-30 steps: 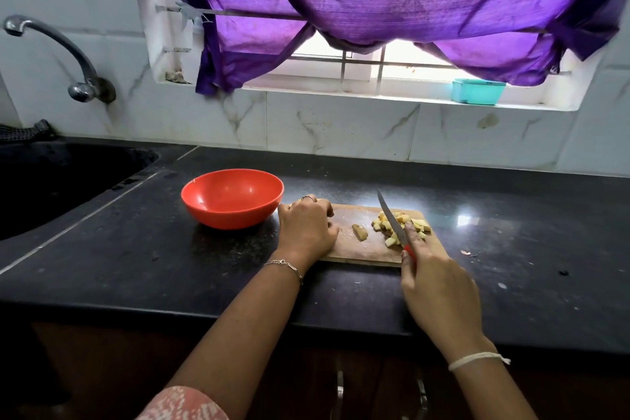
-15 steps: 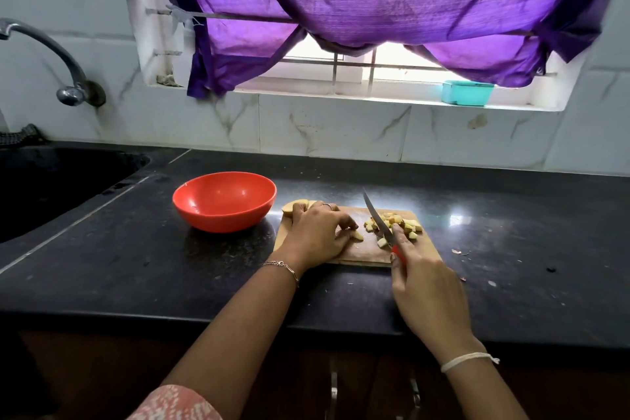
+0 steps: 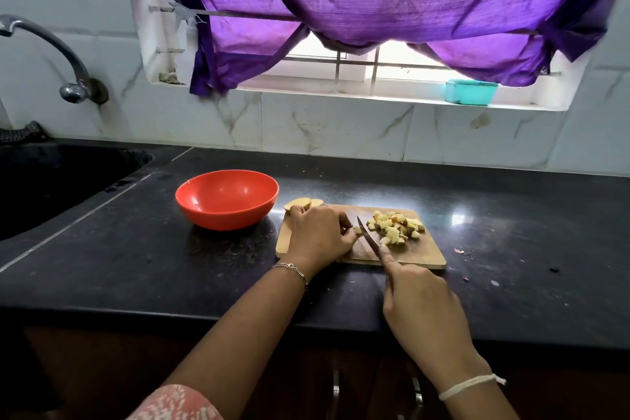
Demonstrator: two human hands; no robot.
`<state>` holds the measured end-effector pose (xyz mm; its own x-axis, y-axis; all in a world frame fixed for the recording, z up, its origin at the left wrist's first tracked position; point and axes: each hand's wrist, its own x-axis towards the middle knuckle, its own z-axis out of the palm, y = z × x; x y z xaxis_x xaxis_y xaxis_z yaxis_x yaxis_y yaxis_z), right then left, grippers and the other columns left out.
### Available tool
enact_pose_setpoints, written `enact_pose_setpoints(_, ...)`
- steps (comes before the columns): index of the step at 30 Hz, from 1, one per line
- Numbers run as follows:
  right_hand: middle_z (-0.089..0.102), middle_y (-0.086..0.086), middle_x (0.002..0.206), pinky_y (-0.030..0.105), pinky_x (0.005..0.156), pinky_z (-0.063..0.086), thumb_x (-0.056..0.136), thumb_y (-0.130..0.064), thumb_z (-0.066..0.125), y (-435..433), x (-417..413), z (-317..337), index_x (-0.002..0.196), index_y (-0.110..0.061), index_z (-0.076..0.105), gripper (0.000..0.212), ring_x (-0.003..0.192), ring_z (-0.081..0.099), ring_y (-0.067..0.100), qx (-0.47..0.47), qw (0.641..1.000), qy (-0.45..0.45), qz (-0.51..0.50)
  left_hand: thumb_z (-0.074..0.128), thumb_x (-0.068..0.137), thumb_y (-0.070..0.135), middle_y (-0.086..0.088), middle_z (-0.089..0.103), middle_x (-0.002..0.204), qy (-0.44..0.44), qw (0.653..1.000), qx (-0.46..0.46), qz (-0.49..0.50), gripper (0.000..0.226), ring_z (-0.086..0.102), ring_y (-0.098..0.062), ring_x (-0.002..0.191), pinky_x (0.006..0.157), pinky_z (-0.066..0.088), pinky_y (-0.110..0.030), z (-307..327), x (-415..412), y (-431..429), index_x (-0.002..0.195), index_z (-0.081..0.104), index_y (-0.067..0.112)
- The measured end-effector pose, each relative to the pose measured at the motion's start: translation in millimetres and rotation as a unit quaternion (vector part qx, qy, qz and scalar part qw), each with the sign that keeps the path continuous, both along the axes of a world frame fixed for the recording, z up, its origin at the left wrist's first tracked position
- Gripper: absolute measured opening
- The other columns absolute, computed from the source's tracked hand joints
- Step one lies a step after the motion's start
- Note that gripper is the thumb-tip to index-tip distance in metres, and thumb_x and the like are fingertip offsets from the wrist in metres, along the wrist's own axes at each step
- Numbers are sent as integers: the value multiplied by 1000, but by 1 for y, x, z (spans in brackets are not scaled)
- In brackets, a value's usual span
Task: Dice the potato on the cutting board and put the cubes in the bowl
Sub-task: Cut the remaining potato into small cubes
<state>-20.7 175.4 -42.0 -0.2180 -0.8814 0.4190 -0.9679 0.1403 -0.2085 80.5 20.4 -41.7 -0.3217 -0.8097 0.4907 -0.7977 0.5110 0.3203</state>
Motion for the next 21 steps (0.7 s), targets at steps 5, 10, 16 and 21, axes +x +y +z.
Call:
enact_pose_setpoints(5, 60, -4, 114, 32, 79, 49, 97, -17, 38, -6, 4, -3, 152, -32, 19, 60, 105, 60, 19, 33, 999, 36, -17, 58, 88, 48, 10, 69, 99, 2, 1000, 29, -12, 28, 57, -10, 102, 100, 24, -42, 2, 1, -1, 99, 73, 27)
enact_pose_setpoints(10, 61, -1, 117, 31, 80, 49, 99, -14, 35, -15, 8, 1, 152, -25, 23, 55, 107, 60, 19, 40, 996, 81, -15, 59, 87, 48, 11, 68, 98, 5, 998, 49, -26, 28, 56, -9, 103, 99, 26, -42, 4, 3, -4, 100, 73, 28)
enact_pose_setpoints(16, 61, 1, 119, 30, 79, 50, 98, -8, 35, -30, 11, 8, 152, -20, 25, 55, 105, 62, 20, 33, 995, 97, -6, 59, 88, 50, 12, 69, 104, 8, 997, 65, -36, 30, 56, -9, 105, 99, 23, -41, 4, 4, -5, 103, 72, 28)
enact_pose_setpoints(21, 60, 0, 119, 29, 76, 49, 96, -12, 40, -27, 10, 5, 153, -23, 19, 62, 105, 61, 19, 25, 998, 58, -15, 62, 87, 49, 12, 69, 104, 34, 996, 81, -29, 27, 57, -9, 106, 100, 22, -41, 3, 5, -4, 99, 72, 27)
